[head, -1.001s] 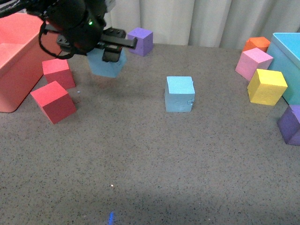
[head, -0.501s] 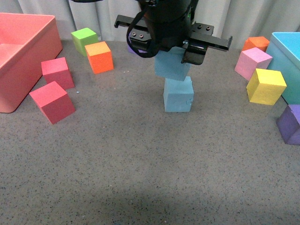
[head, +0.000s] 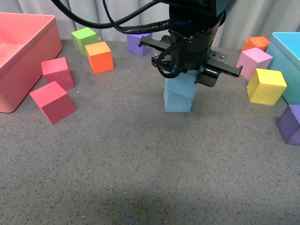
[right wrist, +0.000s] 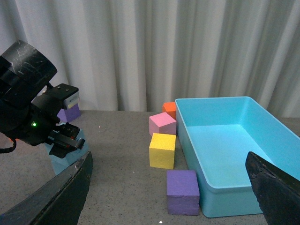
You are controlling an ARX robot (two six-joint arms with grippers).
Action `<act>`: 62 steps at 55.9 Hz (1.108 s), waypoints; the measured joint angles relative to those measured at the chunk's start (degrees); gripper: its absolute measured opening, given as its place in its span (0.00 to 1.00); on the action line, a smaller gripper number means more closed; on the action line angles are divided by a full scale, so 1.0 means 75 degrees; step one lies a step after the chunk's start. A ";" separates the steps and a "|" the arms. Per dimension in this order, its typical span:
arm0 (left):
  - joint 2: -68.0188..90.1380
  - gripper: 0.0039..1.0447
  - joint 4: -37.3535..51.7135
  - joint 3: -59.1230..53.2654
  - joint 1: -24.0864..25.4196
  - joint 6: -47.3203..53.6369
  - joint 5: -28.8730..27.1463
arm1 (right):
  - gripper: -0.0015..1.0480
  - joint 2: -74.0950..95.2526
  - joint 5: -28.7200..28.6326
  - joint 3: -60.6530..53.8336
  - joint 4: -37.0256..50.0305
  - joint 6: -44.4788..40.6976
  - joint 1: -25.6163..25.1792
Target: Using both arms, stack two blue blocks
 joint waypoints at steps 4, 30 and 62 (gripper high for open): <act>0.0047 0.45 0.0009 0.0015 0.0000 0.0023 -0.0076 | 0.91 0.0000 0.0000 0.0000 0.0000 0.0000 0.0000; 0.0029 0.84 0.0067 0.0006 0.0000 0.0058 -0.0009 | 0.91 0.0000 0.0000 0.0000 0.0000 0.0000 0.0000; -0.2486 0.64 0.7472 -0.4637 0.0522 0.0621 -0.1859 | 0.91 0.0000 0.0006 0.0000 0.0000 0.0000 0.0000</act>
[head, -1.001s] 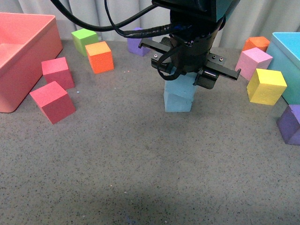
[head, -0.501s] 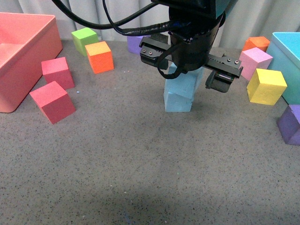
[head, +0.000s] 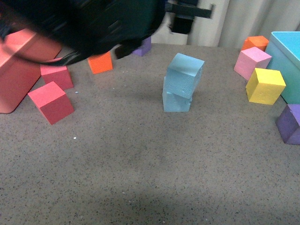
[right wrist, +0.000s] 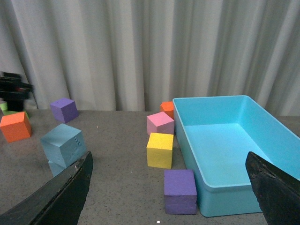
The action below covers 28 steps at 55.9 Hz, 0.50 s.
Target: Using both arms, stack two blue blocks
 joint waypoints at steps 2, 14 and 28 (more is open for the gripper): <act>-0.0379 0.57 0.1250 -0.0898 0.0233 0.0032 0.0119 | 0.91 0.0000 0.0012 0.0000 0.0000 0.0000 0.0000; -0.2806 0.09 0.3873 -0.4928 0.1603 0.0102 0.1215 | 0.91 0.0000 -0.0012 0.0000 0.0000 0.0000 0.0000; -0.4494 0.03 0.3806 -0.6685 0.2419 0.0157 0.2157 | 0.91 0.0000 -0.0003 0.0000 0.0000 0.0000 0.0000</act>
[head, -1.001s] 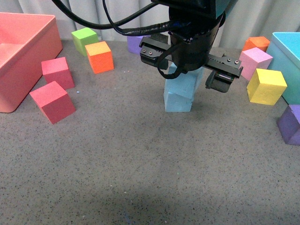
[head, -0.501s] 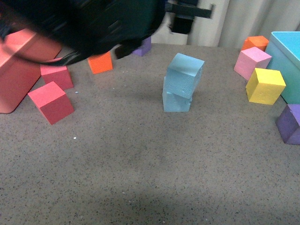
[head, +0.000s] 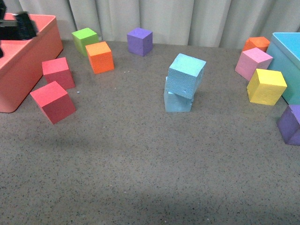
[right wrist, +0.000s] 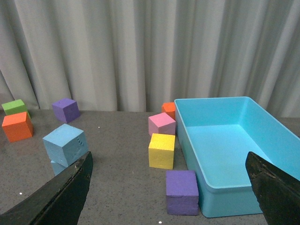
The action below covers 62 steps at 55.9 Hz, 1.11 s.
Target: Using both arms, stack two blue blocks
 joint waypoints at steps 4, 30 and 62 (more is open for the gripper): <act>-0.0495 0.03 -0.0172 -0.0376 0.0251 0.0000 0.0192 | 0.91 0.0000 -0.0003 0.0000 0.0000 0.0000 0.0000; -0.3480 0.03 -0.1941 -0.1617 0.1157 0.0000 0.1052 | 0.91 0.0000 -0.0006 0.0000 0.0000 0.0000 0.0000; -0.7207 0.03 -0.5176 -0.1891 0.1888 0.0006 0.1786 | 0.91 0.0000 -0.0003 0.0000 0.0000 0.0000 0.0000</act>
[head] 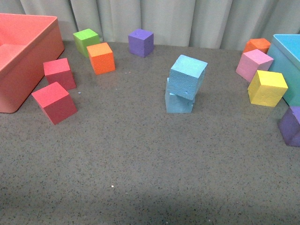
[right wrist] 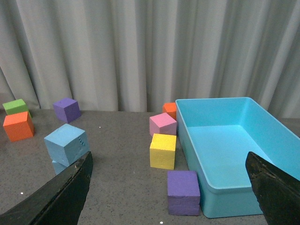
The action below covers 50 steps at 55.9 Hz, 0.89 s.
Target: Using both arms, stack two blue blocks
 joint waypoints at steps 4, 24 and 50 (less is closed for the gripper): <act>-0.0417 0.03 -0.0391 0.0000 0.0000 0.0000 -0.0003 | 0.91 0.0000 0.0000 0.0000 0.0000 0.0000 0.0000; -0.1527 0.03 -0.1472 -0.0003 0.0000 0.0000 -0.0003 | 0.91 0.0000 0.0000 0.0000 0.0000 0.0000 0.0000; -0.3448 0.03 -0.3599 0.0000 0.0000 0.0009 0.0009 | 0.91 0.0000 0.0003 0.0000 0.0000 0.0000 0.0000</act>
